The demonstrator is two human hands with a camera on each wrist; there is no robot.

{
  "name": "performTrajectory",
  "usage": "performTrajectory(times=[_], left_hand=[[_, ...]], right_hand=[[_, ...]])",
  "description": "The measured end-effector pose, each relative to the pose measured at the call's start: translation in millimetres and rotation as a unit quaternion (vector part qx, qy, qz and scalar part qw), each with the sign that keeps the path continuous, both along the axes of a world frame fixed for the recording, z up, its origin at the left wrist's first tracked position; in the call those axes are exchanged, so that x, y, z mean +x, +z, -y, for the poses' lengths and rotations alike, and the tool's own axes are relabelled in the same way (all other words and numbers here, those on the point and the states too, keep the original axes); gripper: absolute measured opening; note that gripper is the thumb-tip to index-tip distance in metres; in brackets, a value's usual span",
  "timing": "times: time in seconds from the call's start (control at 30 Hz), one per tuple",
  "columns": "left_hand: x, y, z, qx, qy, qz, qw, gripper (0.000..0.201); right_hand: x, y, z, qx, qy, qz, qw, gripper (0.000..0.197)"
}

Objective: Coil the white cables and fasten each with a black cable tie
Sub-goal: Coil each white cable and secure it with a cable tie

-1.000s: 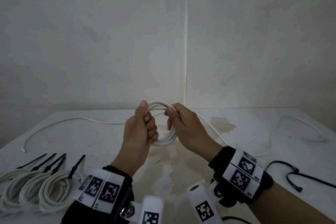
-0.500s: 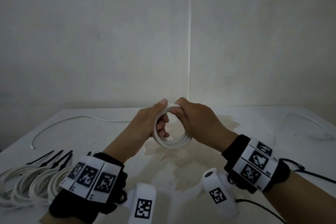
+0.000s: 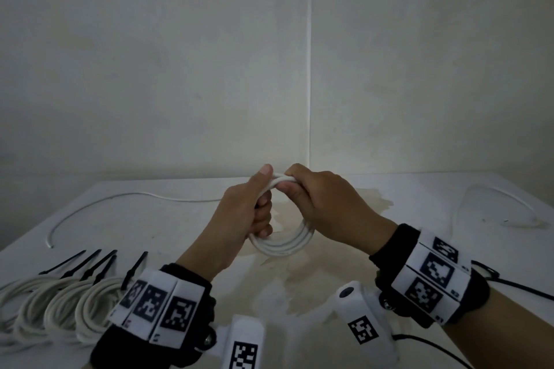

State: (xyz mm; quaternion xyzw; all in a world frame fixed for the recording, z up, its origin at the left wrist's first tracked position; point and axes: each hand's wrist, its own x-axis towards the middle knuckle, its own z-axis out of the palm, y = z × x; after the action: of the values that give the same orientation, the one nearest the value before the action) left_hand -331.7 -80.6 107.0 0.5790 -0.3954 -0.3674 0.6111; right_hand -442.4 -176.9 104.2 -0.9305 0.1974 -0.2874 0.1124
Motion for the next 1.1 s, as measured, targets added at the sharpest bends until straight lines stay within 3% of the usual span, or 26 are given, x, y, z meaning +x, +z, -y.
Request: performTrajectory(times=[0.13,0.23,0.43,0.6,0.73,0.8,0.97,1.03,1.1], left_hand=[[1,-5,1,0.011,0.022,0.0,1.0,0.057],[1,-8,2,0.028,0.049,0.044,0.997,0.053],[-2,-11,3,0.018,0.021,0.061,0.998,0.05],[3,-5,3,0.063,-0.047,0.026,0.997,0.052],[-9,-5,5,0.042,0.0,-0.033,0.999,0.05],[-14,-8,5,0.022,0.036,-0.022,0.999,0.051],[-18,-13,7,-0.003,0.086,-0.042,0.995,0.049],[-13,-14,8,-0.012,0.106,-0.065,0.992,0.05],[-8,-15,9,-0.016,0.124,-0.076,0.989,0.051]], right_hand=[[-2,-3,1,-0.009,0.021,0.011,1.0,0.04],[-4,-8,0,0.007,0.026,0.026,0.999,0.046],[-2,-13,7,0.043,0.054,0.078,0.995,0.045],[-3,-12,9,-0.081,0.05,0.08,0.992,0.059],[-1,-13,15,-0.18,0.055,0.131,0.973,0.059],[-1,-13,12,-0.138,0.084,0.128,0.979,0.053],[-6,-10,15,0.081,0.129,0.118,0.981,0.041],[-8,-9,19,0.058,0.126,0.126,0.982,0.037],[-9,-11,23,-0.041,0.072,0.121,0.989,0.036]])
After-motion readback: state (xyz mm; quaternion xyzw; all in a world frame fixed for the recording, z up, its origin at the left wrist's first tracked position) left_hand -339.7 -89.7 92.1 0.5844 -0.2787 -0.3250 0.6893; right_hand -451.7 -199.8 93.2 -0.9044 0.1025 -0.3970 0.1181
